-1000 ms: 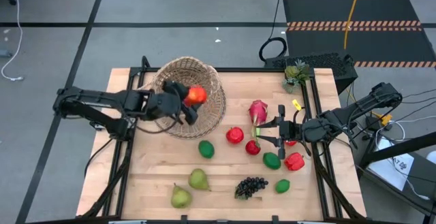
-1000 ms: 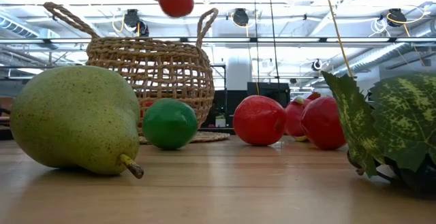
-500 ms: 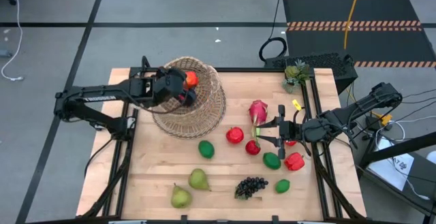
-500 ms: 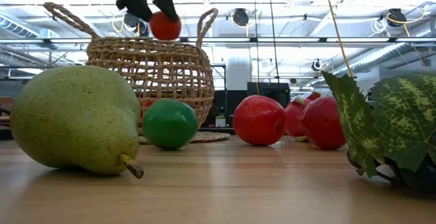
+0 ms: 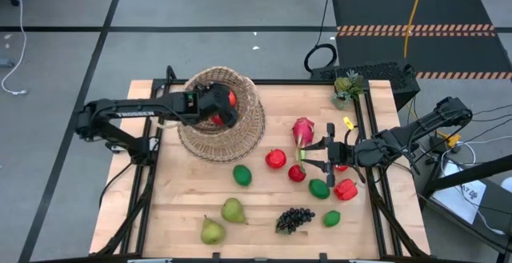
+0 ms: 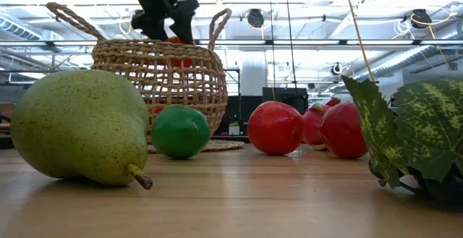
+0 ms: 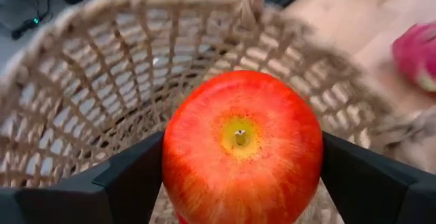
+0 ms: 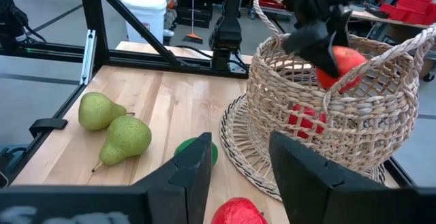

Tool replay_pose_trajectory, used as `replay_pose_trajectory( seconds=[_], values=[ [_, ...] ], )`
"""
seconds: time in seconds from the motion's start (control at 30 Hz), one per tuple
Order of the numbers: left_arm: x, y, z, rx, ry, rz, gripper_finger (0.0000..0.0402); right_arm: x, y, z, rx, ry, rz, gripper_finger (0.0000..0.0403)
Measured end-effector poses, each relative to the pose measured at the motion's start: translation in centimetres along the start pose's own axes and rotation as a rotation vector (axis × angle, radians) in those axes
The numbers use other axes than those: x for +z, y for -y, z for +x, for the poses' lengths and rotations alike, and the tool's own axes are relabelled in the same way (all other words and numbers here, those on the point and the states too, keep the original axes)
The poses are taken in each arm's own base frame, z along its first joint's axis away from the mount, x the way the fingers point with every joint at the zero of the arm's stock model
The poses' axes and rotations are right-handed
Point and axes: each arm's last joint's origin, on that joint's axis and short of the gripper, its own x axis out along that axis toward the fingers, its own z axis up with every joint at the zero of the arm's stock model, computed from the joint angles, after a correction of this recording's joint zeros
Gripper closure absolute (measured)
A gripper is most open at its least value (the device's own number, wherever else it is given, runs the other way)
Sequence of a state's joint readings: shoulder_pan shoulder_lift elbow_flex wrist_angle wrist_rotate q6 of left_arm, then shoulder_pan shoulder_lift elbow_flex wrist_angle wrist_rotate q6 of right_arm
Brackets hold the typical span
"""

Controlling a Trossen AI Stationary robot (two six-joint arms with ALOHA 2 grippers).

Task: Build produce basket
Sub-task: Put the apple into the basket

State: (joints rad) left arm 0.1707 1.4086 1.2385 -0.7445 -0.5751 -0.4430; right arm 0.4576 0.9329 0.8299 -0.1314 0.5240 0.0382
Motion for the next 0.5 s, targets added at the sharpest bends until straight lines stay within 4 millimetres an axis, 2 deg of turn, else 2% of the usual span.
replay_pose_trajectory(
  seconds=[0.23,0.5],
  values=[
    [-0.7,0.5,1.2,0.020,-0.039,0.016,0.0053,0.0,0.0,0.0,0.000,-0.001,0.001,0.0259],
    [-1.9,0.2,2.4,0.043,-0.063,-0.031,0.0053,0.0,0.0,0.0,0.000,-0.003,0.000,0.0259]
  ],
)
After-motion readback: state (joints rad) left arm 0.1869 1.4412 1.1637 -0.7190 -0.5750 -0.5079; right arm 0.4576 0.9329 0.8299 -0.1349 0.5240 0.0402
